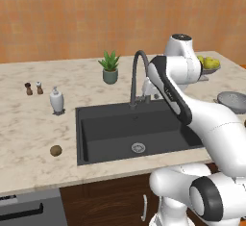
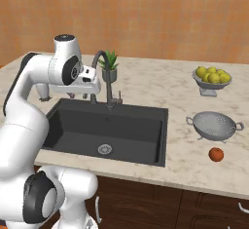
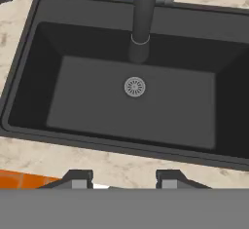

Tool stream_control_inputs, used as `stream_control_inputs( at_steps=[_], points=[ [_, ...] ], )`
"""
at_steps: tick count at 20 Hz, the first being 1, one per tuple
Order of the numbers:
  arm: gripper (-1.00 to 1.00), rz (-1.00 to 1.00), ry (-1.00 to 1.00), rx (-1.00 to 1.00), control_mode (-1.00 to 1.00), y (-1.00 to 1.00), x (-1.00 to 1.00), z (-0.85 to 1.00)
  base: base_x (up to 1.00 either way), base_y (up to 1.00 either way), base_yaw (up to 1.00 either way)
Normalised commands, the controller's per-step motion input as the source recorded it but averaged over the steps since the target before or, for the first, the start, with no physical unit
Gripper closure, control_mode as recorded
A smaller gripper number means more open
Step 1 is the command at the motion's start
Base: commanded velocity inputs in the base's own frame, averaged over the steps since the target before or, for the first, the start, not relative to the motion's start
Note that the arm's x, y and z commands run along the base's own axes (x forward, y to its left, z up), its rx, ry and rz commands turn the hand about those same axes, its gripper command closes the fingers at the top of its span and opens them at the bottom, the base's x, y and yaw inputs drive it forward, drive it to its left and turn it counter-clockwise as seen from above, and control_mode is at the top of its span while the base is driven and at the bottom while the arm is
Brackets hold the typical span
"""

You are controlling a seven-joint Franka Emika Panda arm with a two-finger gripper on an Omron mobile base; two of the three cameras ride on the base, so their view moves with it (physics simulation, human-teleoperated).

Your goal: Put the colander in the sink, put the kiwi, orange in the colander, and turn on the sink faucet and pour water over the colander.

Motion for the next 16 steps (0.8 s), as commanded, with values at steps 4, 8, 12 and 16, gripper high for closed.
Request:
stream_control_inputs(
  at_steps=[4, 8, 12, 16],
  points=[
    [-1.00, -0.05, 0.00, 0.00, -1.00, -0.31, 0.00, 0.00, 0.00, 0.00, 0.00],
    [-1.00, -0.02, 0.00, 0.00, -1.00, -0.77, -0.04, -0.04, 0.00, 0.00, 0.00],
    [-1.00, 0.02, -0.01, 0.00, -1.00, -1.00, -0.28, -0.18, 0.00, 0.00, 0.00],
    [-1.00, 0.18, -0.01, -0.01, -1.00, -1.00, -0.43, -0.30, 0.00, 0.00, 0.00]
  ],
)
